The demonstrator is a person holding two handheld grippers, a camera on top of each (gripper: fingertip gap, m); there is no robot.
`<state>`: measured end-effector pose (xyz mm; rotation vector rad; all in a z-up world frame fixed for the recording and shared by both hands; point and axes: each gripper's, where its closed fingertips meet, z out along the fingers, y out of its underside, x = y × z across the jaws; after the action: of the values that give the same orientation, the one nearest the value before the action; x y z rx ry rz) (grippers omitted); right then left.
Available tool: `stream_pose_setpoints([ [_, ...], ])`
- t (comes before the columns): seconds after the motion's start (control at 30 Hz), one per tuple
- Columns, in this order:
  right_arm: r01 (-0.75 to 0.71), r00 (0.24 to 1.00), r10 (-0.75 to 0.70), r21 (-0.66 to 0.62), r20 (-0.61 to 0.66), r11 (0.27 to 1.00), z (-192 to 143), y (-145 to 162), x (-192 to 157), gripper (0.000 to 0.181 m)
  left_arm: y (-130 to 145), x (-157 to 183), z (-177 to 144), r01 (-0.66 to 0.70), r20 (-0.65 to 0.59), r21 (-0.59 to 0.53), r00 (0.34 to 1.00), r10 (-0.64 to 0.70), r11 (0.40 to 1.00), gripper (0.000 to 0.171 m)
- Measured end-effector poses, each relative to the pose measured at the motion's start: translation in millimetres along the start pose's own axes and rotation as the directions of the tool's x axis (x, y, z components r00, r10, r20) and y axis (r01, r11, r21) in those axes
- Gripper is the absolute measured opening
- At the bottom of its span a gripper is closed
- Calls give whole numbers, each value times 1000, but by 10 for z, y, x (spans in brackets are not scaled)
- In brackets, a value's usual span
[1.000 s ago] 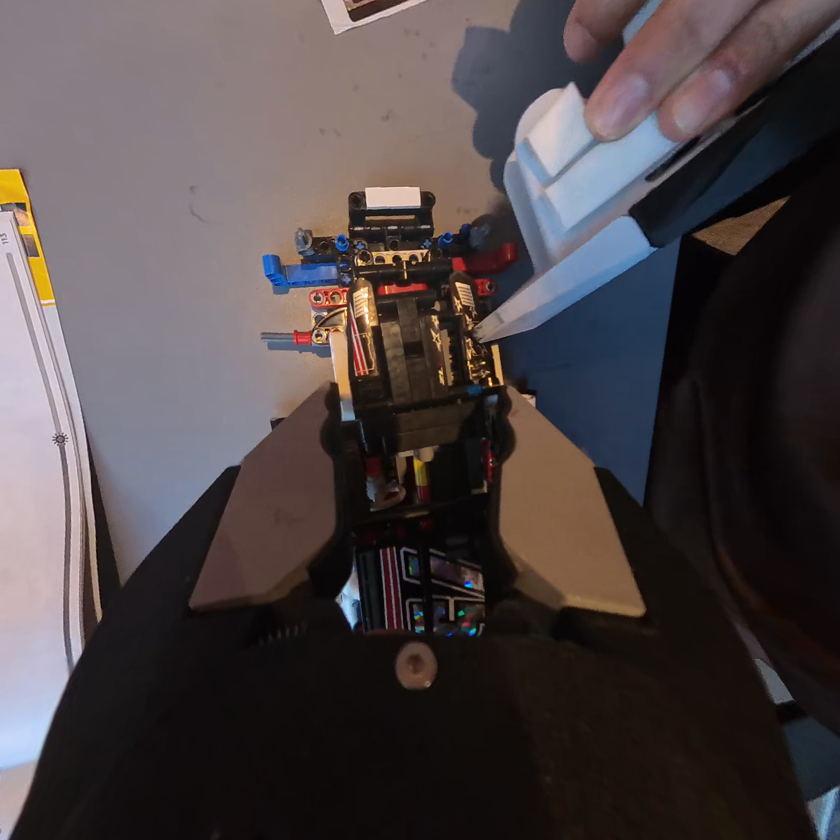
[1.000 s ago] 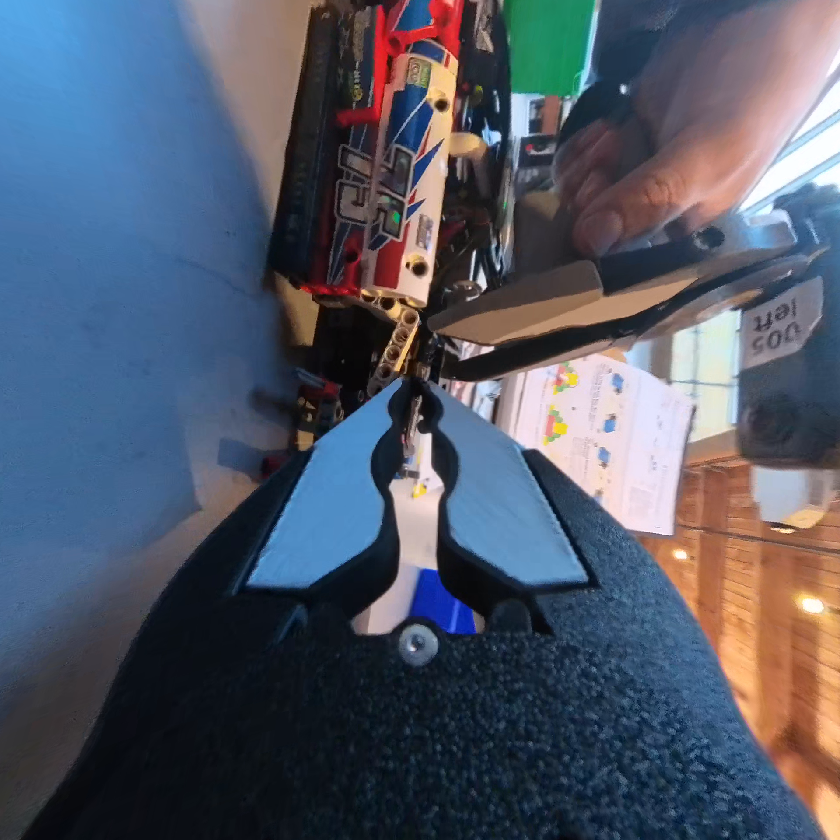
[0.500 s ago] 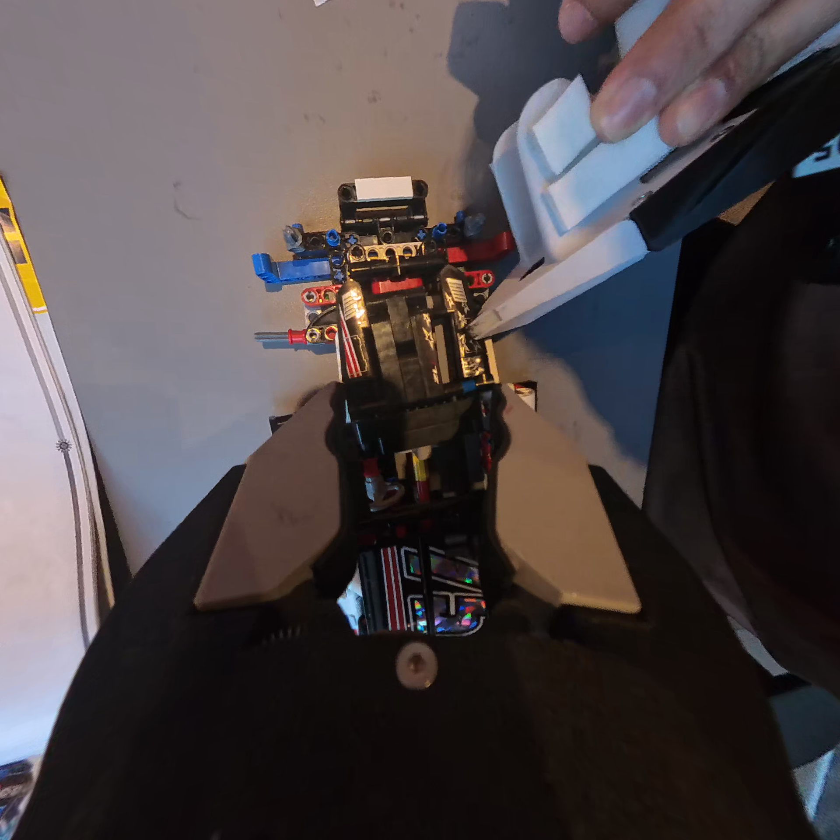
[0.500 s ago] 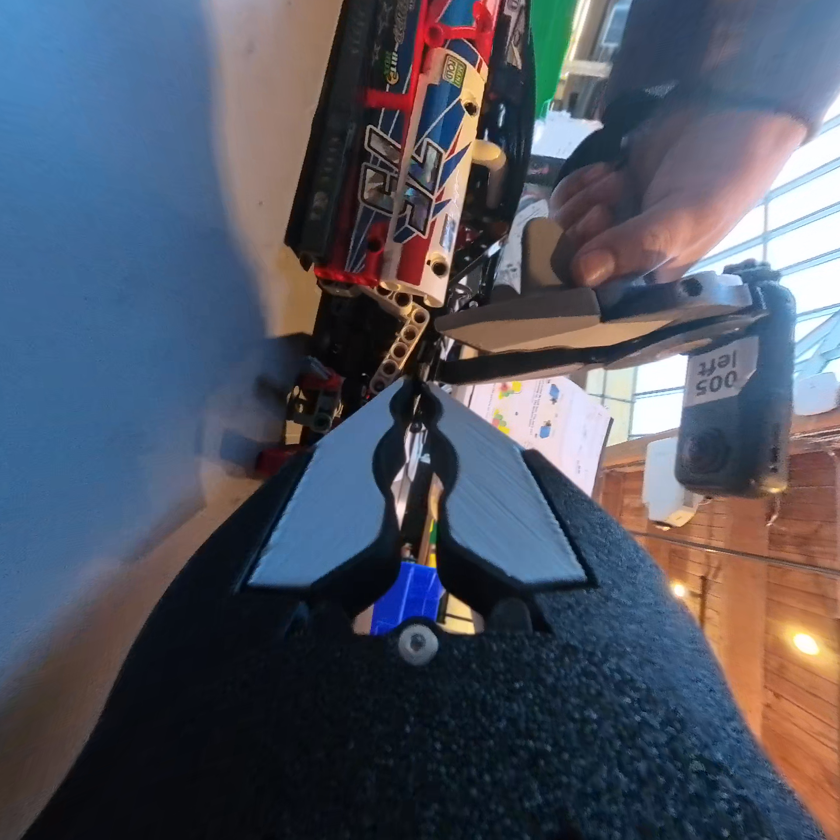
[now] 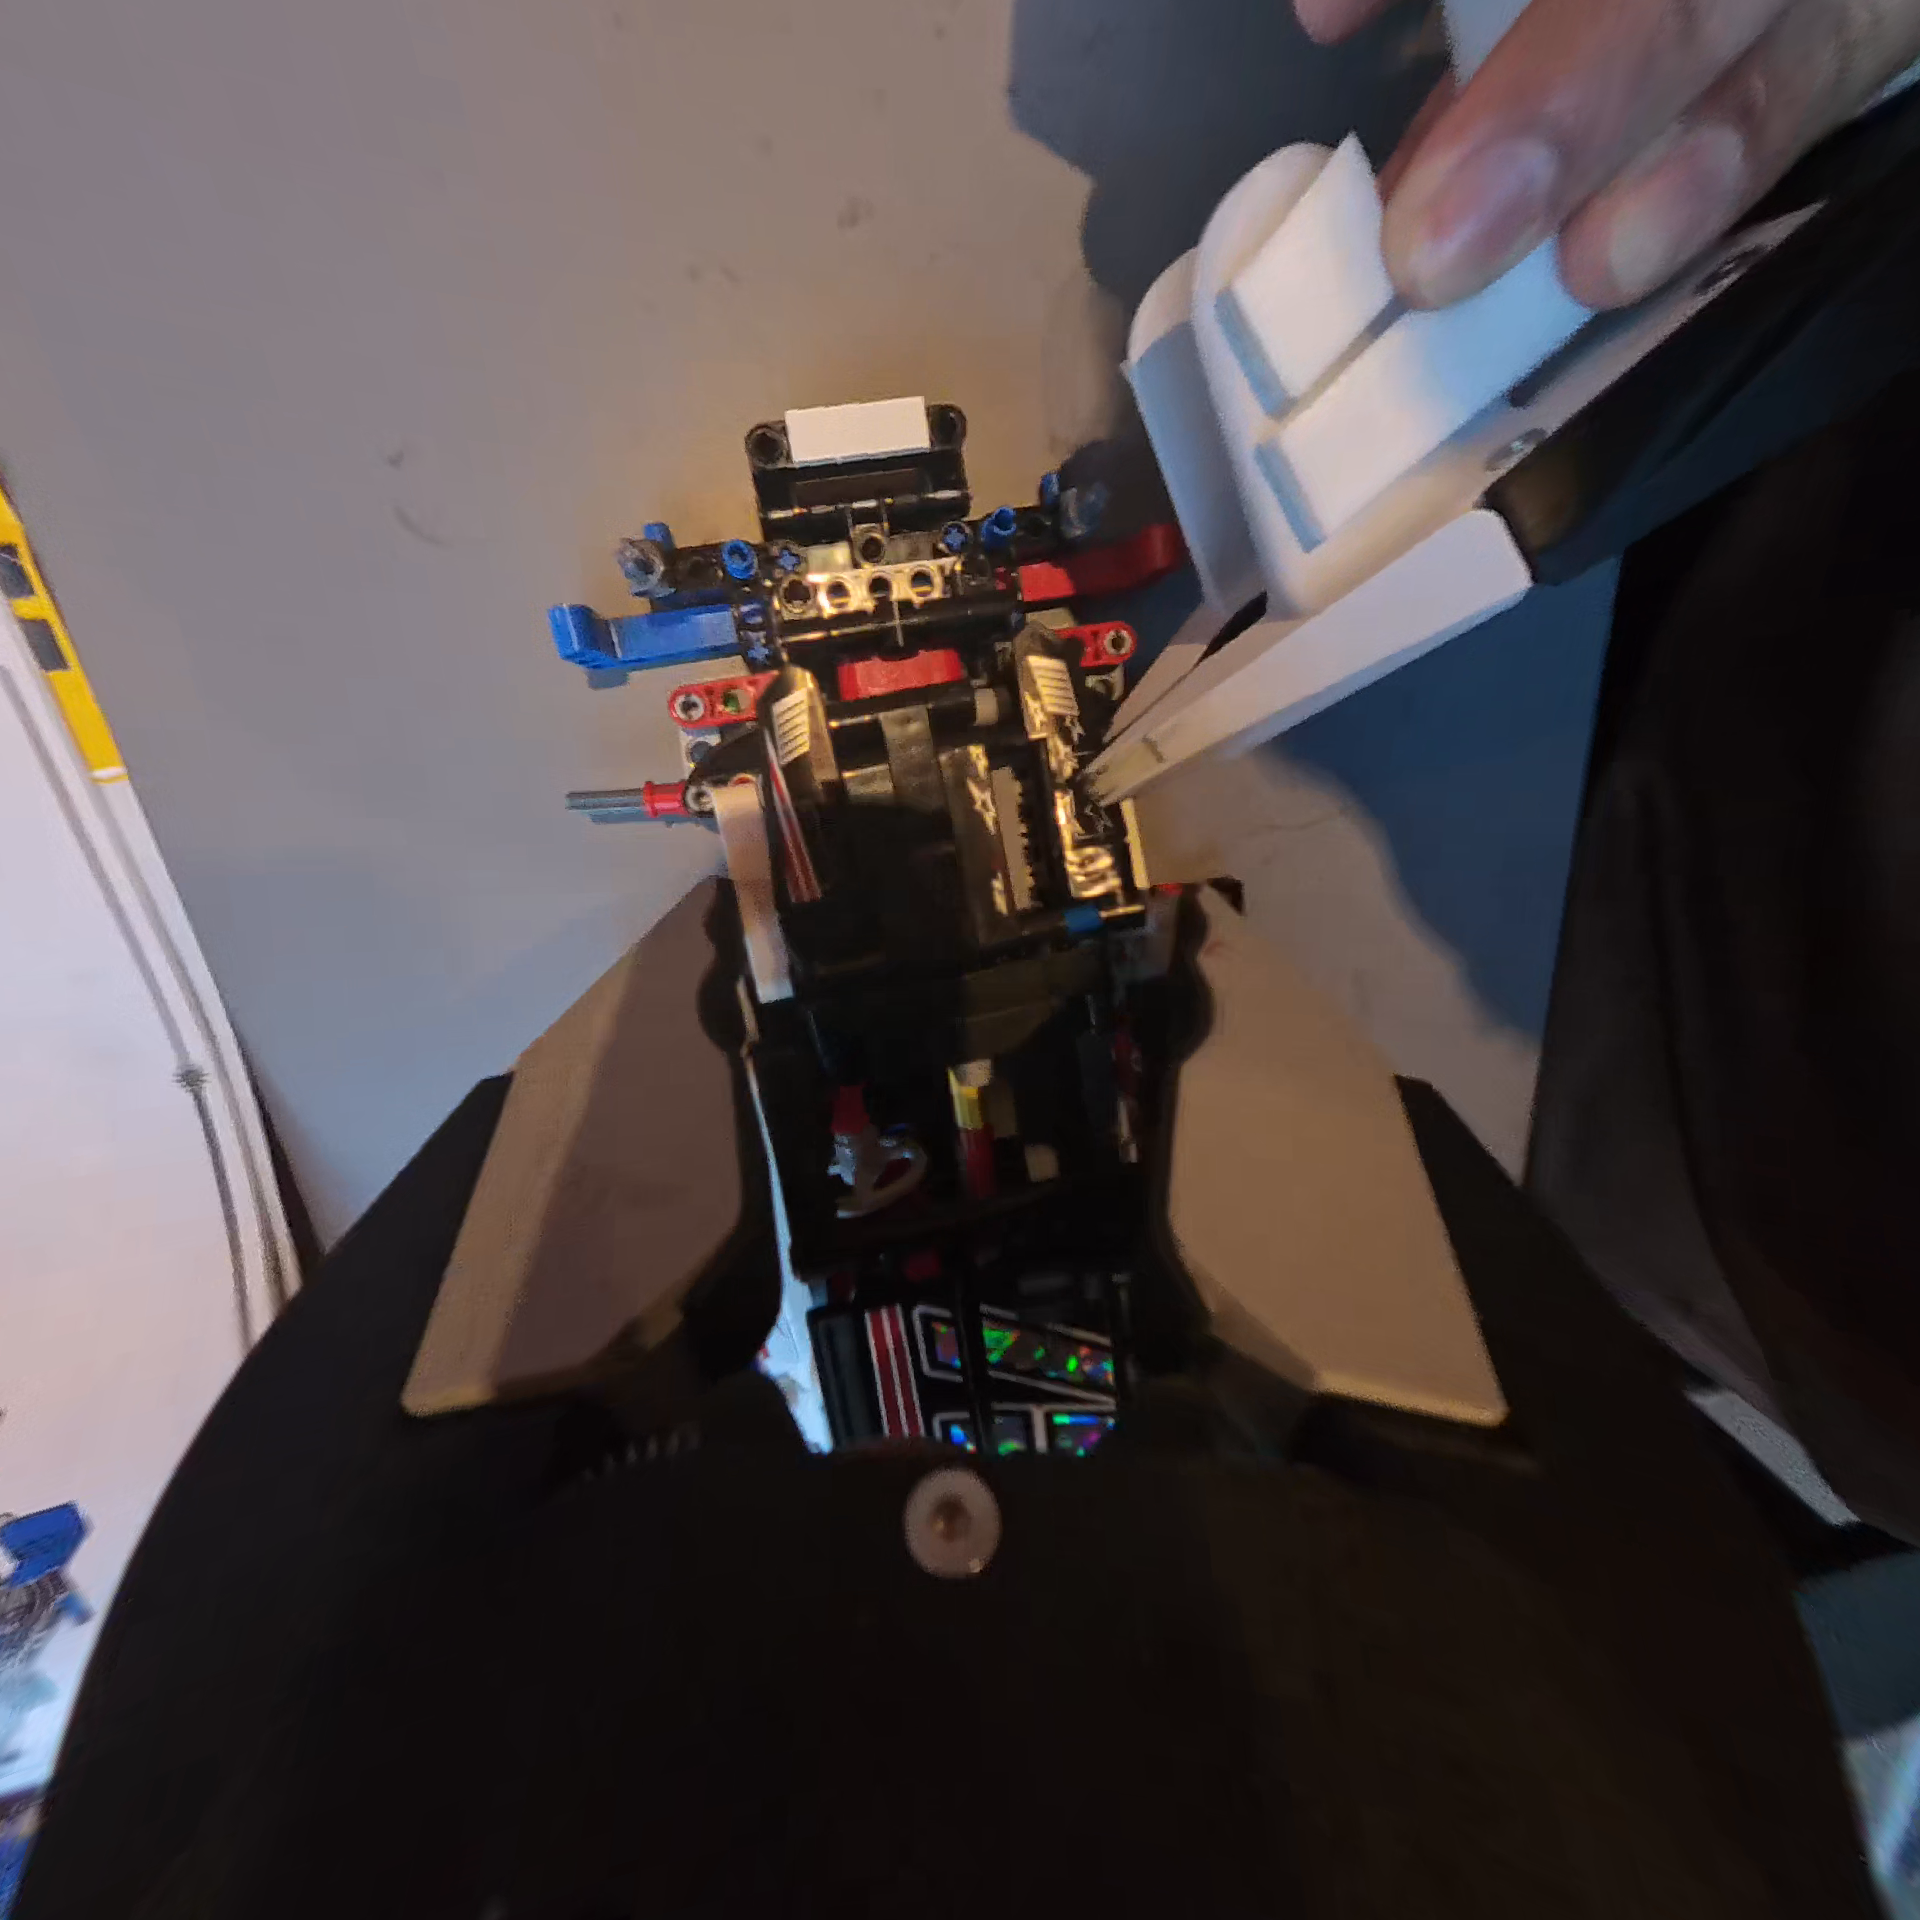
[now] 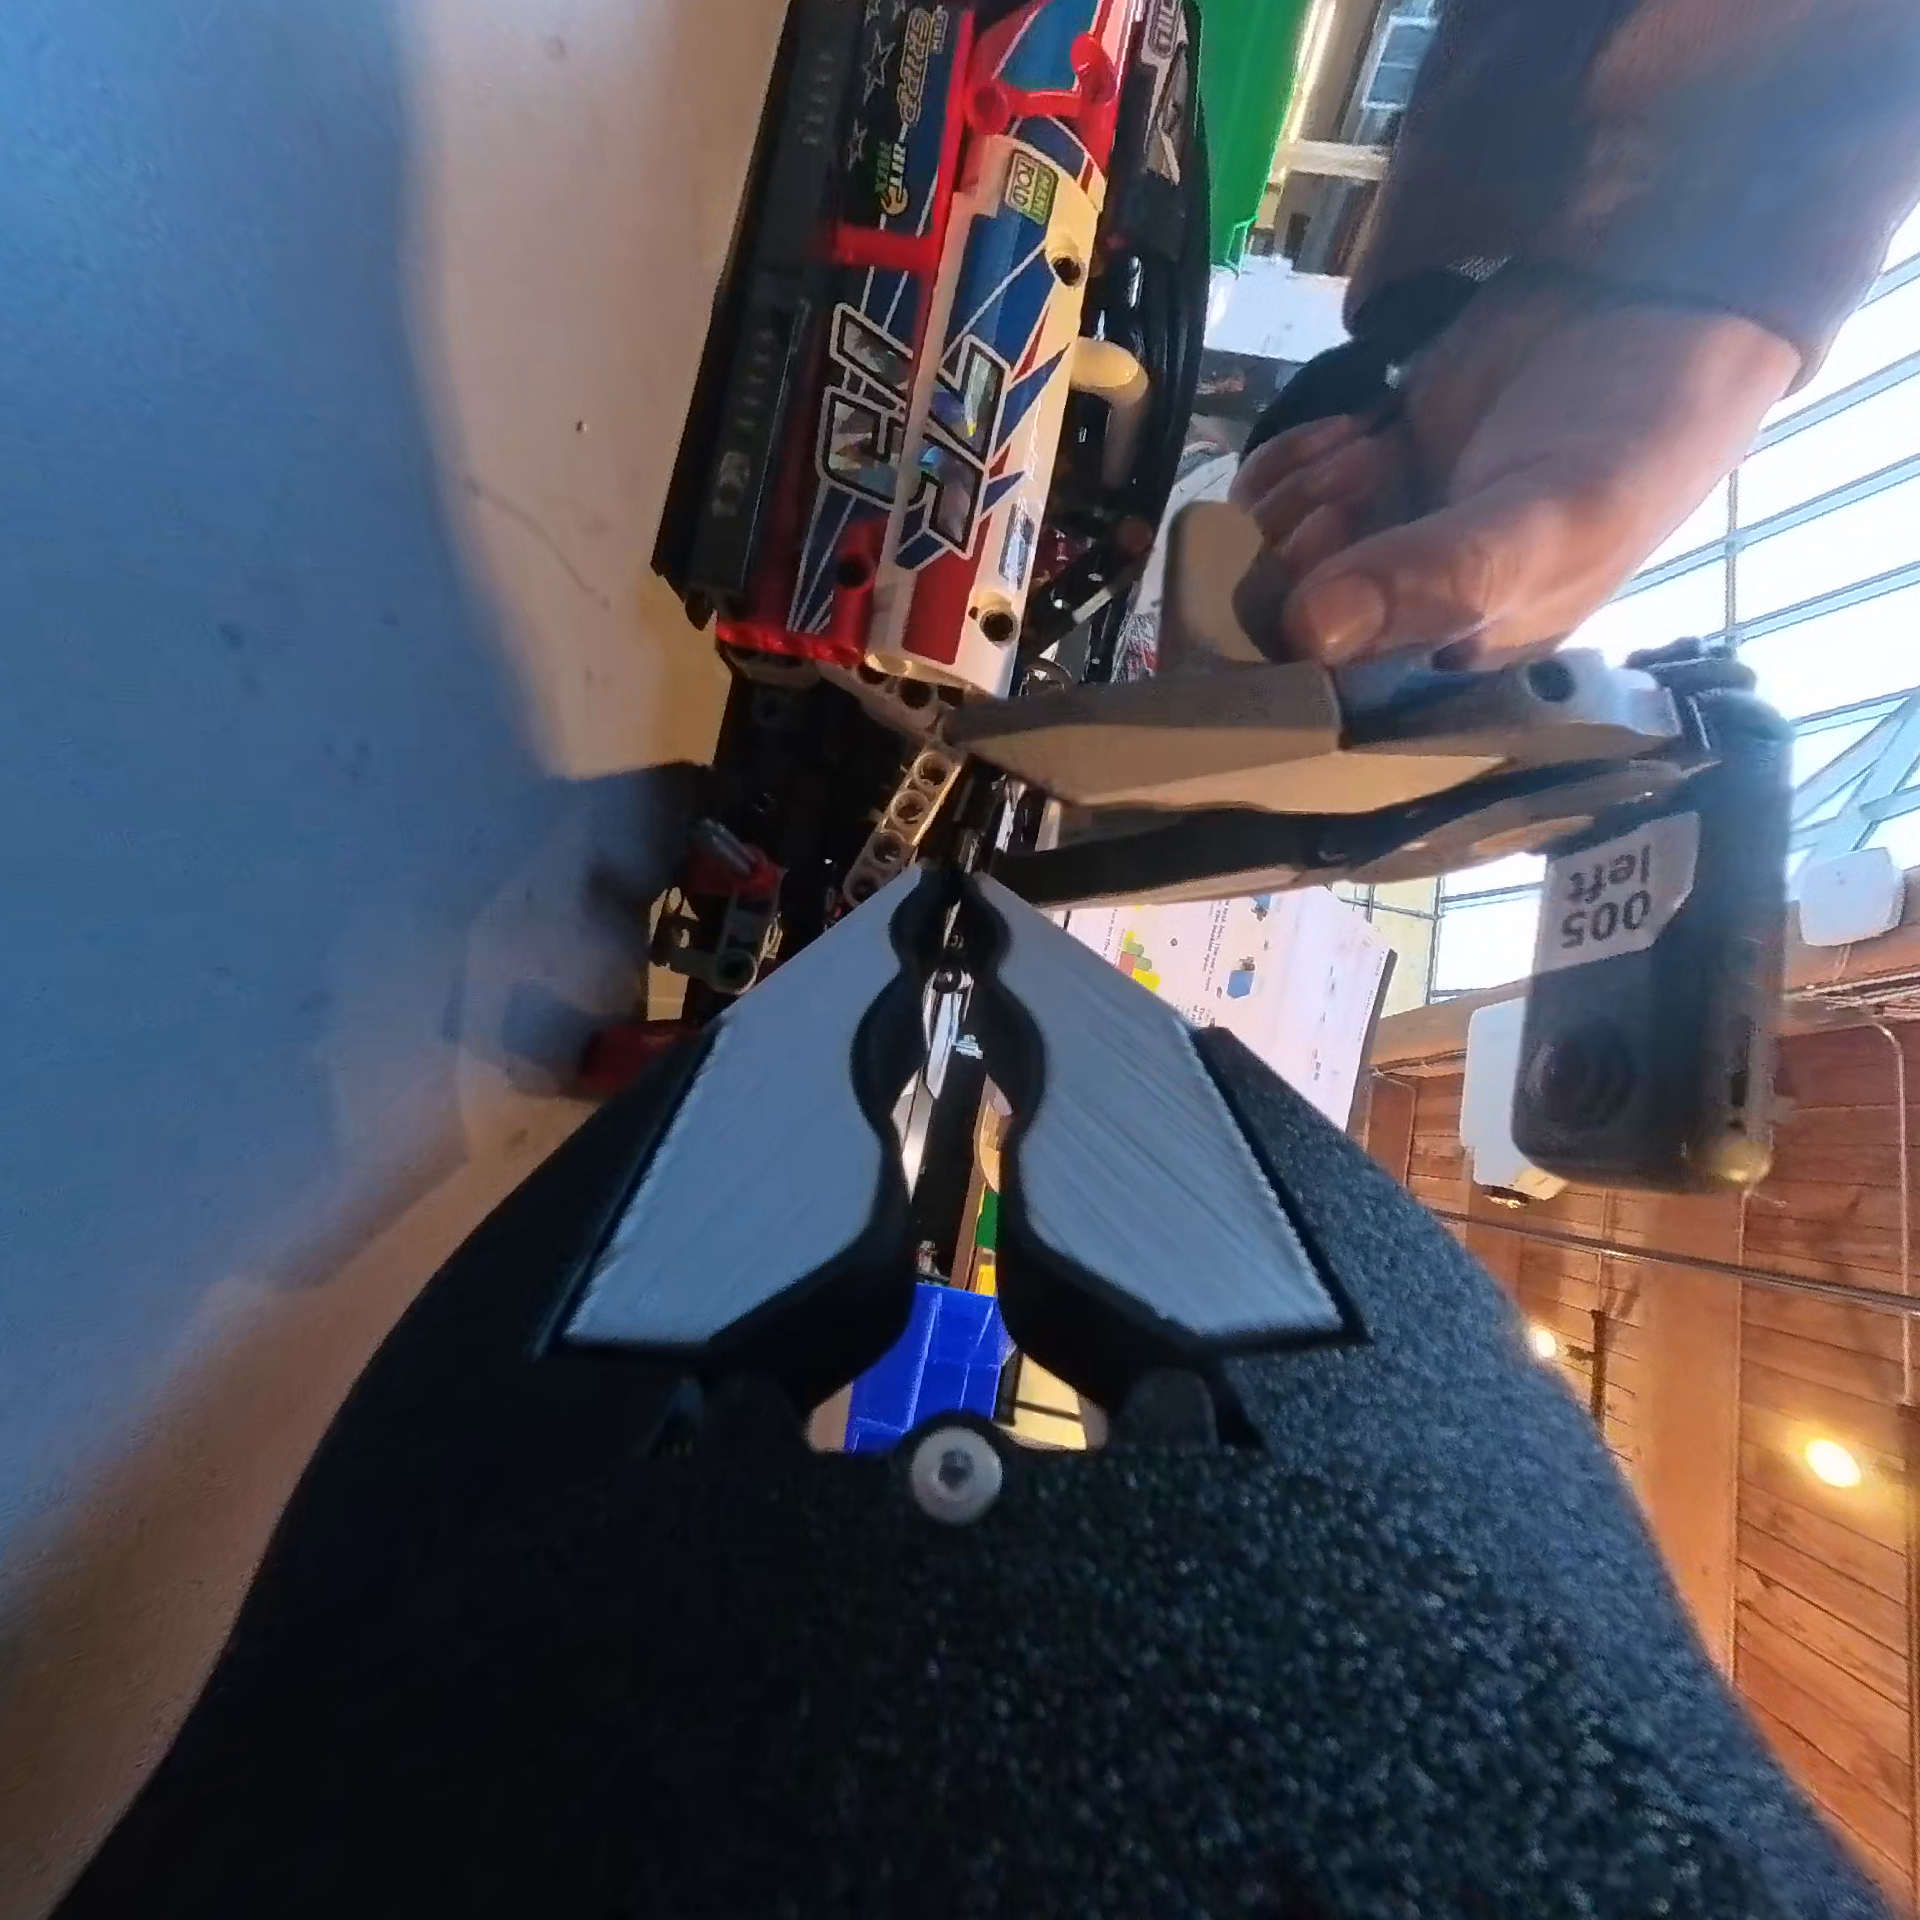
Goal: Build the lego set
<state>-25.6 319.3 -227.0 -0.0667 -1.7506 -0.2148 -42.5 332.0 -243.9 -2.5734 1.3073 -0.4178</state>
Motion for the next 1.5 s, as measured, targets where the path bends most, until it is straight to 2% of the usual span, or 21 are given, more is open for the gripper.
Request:
stream_pose_setpoints([
  [0.03, -2, 1000, 2, 0, 0, 1000, -2, -1, -1, 1, 1, -13, 3, -6, 19, -8, 1000, 6, 1000, 76],
  [0.2, 19, 1000, -19, 3, -14, 1000, -10, -8, 1, 2, 4, -7, -12, 14, 8, 12, 1000, -14, 1000, 74],
  [0.53, 39, 999, -39, 8, -31, 999, -19, -13, 0, 2, 6, 7, -52, 31, -81, 31, 996, -29, 999, 74],
  [0.7, 87, 995, -86, 19, -54, 996, -22, -18, 1, 1, -18, -19, -73, 91, -144, 51, 986, -83, 995, 68],
  [1.33, 109, 991, -106, 32, -86, 994, 2, 12, -21, 2, -1, 3, -64, 56, -92, 19, 994, -54, 998, 61],
  [1.5, 175, 975, -167, 46, -143, 983, -36, -34, 12, 1, 8, 51, -65, 31, -125, 24, 992, -28, 999, 62],
])
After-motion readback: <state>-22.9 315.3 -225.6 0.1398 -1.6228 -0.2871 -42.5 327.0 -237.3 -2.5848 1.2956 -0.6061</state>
